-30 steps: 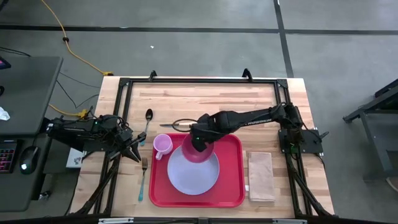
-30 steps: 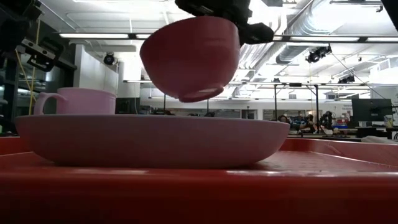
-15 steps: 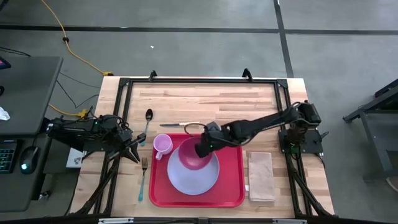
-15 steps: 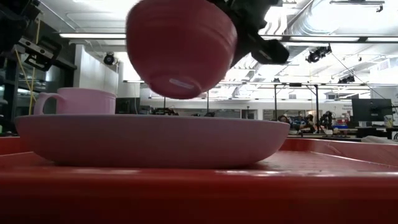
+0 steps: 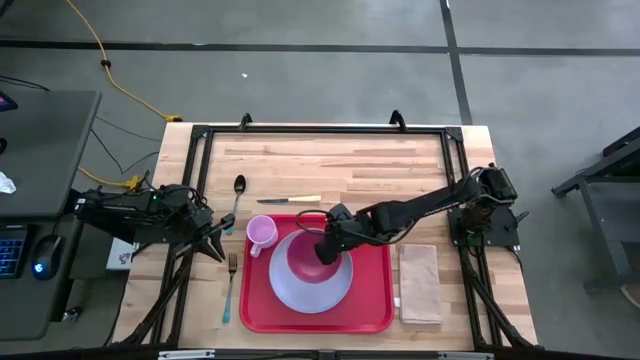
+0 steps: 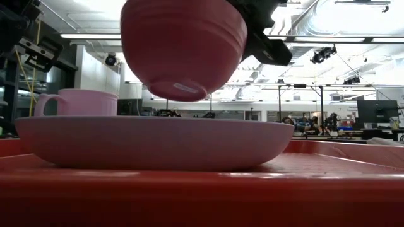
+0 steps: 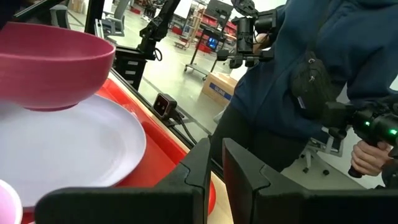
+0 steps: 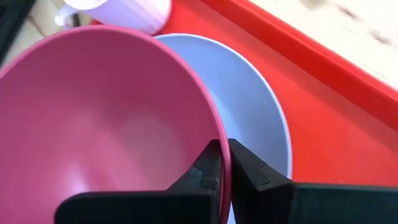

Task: Set up tray
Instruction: Put the red bowl on top of the white plate on the red tray

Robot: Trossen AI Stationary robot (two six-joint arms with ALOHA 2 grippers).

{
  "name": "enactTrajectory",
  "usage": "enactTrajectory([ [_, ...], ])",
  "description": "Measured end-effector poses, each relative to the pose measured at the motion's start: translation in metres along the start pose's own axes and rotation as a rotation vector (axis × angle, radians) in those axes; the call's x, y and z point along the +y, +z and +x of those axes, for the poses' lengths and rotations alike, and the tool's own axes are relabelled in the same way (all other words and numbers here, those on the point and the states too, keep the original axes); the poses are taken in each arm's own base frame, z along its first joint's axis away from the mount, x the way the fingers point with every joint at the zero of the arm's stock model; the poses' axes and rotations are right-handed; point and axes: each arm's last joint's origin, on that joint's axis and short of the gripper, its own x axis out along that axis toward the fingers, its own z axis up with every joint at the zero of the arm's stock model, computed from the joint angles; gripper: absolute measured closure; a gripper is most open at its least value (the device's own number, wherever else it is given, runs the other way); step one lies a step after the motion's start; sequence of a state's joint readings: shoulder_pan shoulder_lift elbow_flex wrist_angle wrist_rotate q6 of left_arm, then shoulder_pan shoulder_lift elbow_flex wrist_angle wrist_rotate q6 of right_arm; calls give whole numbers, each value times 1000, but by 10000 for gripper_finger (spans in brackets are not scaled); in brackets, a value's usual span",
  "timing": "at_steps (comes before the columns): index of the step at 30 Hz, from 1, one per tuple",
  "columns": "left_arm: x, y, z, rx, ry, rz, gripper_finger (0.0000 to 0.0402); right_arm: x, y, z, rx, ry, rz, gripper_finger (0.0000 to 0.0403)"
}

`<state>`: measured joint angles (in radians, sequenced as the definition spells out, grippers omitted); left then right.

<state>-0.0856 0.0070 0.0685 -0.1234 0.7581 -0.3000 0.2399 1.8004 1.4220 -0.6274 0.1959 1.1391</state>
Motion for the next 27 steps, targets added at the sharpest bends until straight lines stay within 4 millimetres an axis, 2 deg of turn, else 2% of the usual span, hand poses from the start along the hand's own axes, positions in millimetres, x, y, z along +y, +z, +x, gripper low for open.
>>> enactTrajectory([
  [9,0,0,0,-1,1,0,328,1,-4,4,-1,-12,-63,403],
  [27,0,0,0,-2,5,4,328,2,-17,43,65,-31,-111,403],
])
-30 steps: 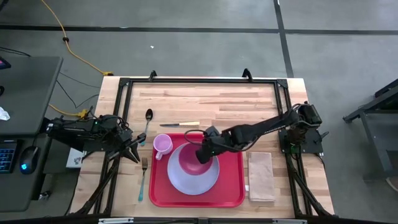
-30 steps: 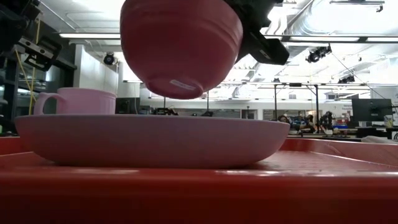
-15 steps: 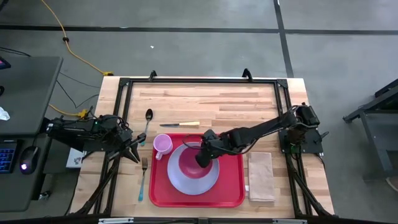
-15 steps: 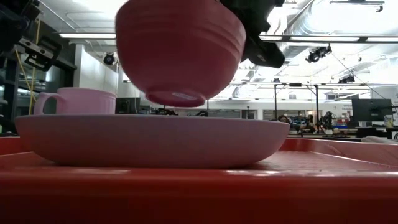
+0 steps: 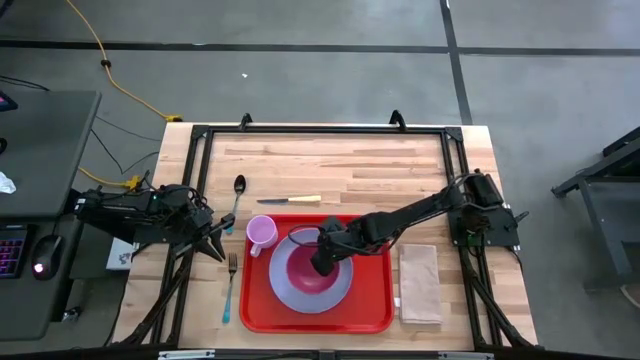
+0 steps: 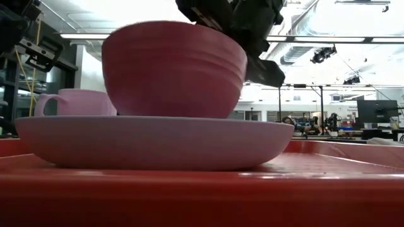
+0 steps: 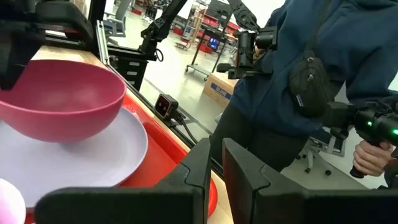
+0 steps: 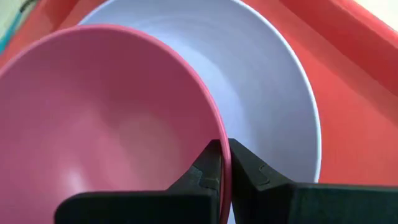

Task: Set up tray
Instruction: Put the red bowl on top of the white plate on the red tray

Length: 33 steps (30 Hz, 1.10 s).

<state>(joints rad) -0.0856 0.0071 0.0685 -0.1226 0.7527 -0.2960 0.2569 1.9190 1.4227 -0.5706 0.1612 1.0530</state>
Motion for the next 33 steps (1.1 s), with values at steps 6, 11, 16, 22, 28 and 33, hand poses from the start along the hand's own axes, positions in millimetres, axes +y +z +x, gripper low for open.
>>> enactTrajectory([
  [6,0,0,0,0,1,0,328,-1,1,1,-21,-19,-13,403],
  [11,0,0,0,0,1,0,328,-3,4,1,-32,-25,-19,403],
  [16,0,0,0,0,1,0,328,-3,7,6,-43,-15,-17,403],
  [22,0,0,0,0,1,-1,328,-3,8,14,-51,-14,-22,403],
  [28,0,0,0,1,1,-1,328,-4,14,19,-35,16,-26,403],
  [33,0,0,0,4,-3,-2,328,-5,13,20,-18,18,-28,402],
])
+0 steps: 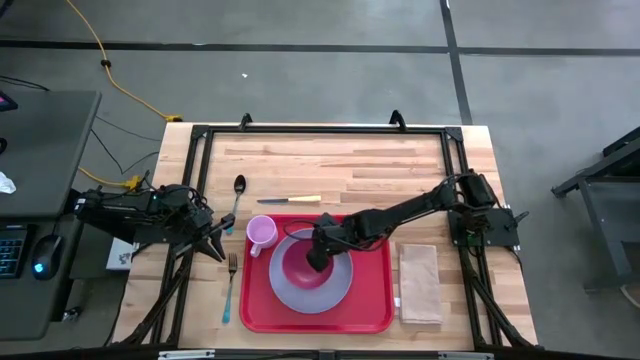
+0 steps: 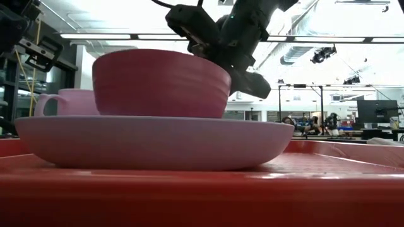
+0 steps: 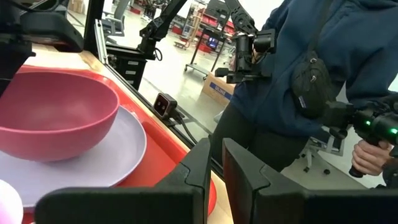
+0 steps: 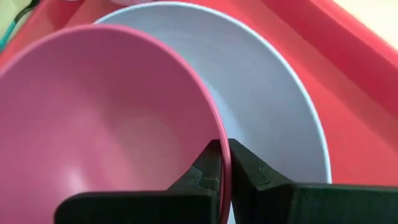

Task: Set up tray
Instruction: Put the red bowl on top of the white plate on the red tray

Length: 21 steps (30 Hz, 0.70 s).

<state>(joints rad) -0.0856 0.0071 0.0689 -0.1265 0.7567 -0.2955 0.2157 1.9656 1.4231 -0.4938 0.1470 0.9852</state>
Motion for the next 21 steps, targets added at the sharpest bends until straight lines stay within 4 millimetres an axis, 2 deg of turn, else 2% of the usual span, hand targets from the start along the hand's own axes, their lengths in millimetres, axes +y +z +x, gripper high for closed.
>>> enactTrajectory([
  [21,-1,0,0,8,-21,2,328,3,1,-1,19,48,-18,392],
])
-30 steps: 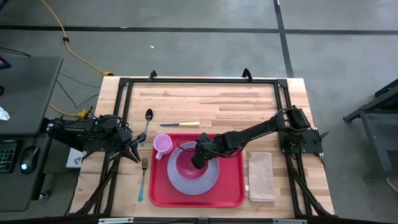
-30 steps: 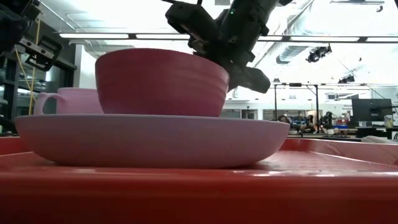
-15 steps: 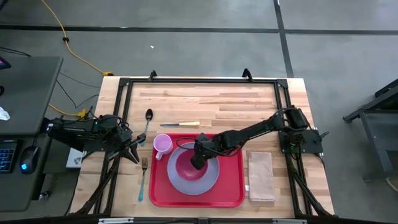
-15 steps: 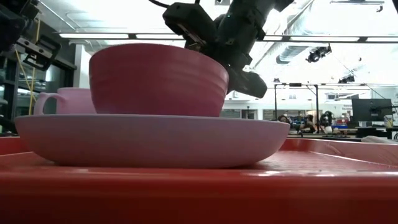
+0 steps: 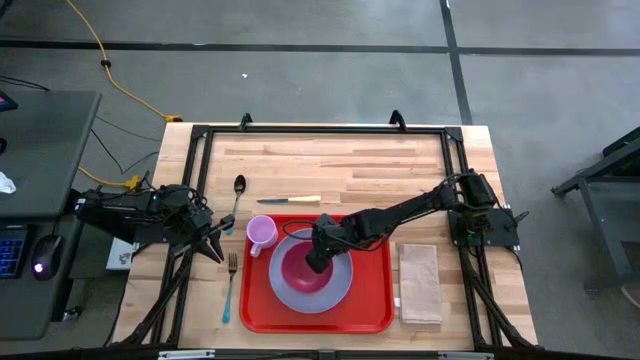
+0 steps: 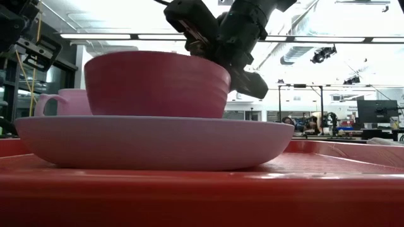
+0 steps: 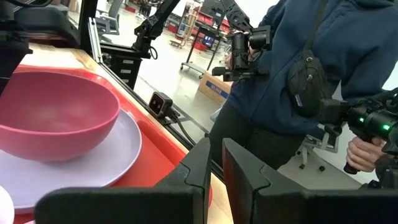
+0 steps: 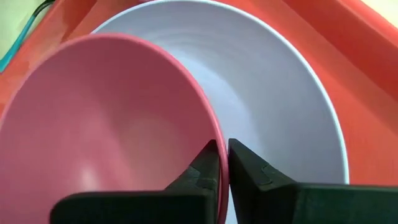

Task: Set up tray
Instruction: Put the red bowl on top of the white plate on the red tray, then put the brown napkin to the right of the white plate on the red tray

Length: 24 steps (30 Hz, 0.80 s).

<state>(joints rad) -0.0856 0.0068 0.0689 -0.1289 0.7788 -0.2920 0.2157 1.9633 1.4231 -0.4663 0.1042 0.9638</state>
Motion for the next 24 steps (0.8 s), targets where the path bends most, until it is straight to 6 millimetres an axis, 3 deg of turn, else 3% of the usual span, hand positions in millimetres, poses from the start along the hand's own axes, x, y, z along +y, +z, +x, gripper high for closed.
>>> enactTrajectory([
  [12,0,0,0,0,0,0,328,-1,7,-2,8,11,-15,351],
  [24,0,0,0,0,0,0,328,7,24,-23,36,-31,-84,359],
])
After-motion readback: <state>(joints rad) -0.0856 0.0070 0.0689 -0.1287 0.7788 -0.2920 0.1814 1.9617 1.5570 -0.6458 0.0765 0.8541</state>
